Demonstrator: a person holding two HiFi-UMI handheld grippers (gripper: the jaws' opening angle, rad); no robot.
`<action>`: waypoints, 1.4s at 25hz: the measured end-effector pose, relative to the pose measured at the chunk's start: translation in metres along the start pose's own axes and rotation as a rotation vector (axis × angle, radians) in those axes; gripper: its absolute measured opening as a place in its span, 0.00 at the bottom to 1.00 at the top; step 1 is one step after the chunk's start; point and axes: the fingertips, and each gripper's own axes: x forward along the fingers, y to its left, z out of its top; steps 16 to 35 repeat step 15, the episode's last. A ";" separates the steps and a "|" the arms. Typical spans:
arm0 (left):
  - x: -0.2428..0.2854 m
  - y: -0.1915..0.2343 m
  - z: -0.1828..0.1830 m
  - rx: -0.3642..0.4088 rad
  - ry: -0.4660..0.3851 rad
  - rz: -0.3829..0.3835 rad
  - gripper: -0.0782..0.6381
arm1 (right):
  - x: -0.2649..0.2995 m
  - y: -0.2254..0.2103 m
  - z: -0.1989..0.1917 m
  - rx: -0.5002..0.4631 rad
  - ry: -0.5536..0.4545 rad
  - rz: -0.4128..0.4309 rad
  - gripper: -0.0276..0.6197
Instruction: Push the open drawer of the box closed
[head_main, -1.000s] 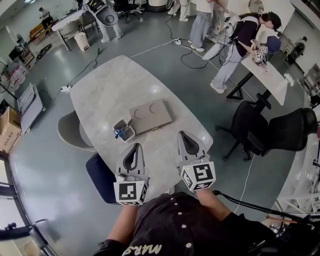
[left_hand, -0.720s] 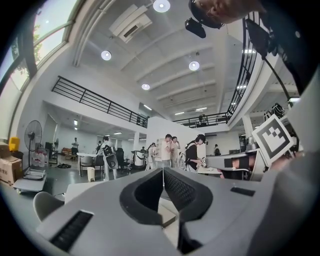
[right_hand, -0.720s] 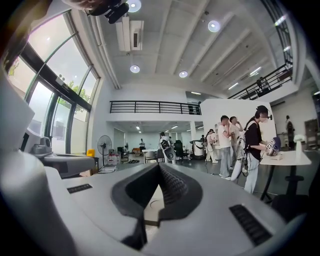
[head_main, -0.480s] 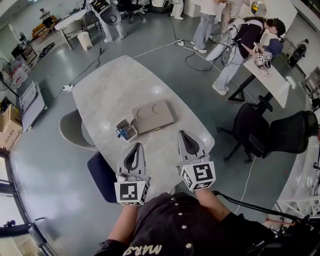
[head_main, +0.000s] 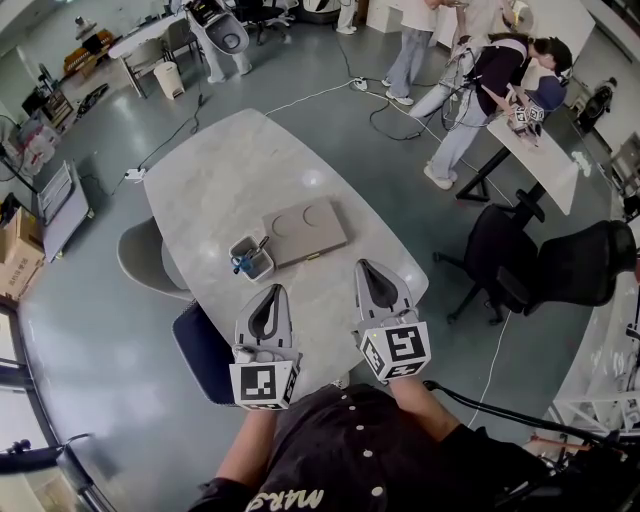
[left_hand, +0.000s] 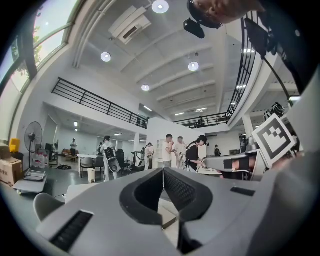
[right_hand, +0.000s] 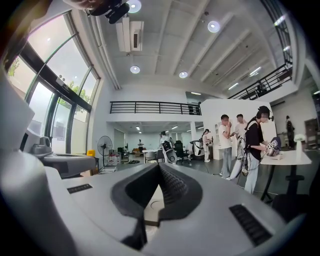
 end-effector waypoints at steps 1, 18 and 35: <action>0.001 -0.001 0.000 0.001 0.000 -0.001 0.13 | 0.000 -0.001 0.000 0.002 0.000 0.000 0.04; 0.000 -0.003 0.002 0.006 -0.002 0.002 0.13 | 0.000 0.003 -0.001 -0.011 0.011 0.020 0.04; 0.000 -0.003 0.002 0.006 -0.002 0.002 0.13 | 0.000 0.003 -0.001 -0.011 0.011 0.020 0.04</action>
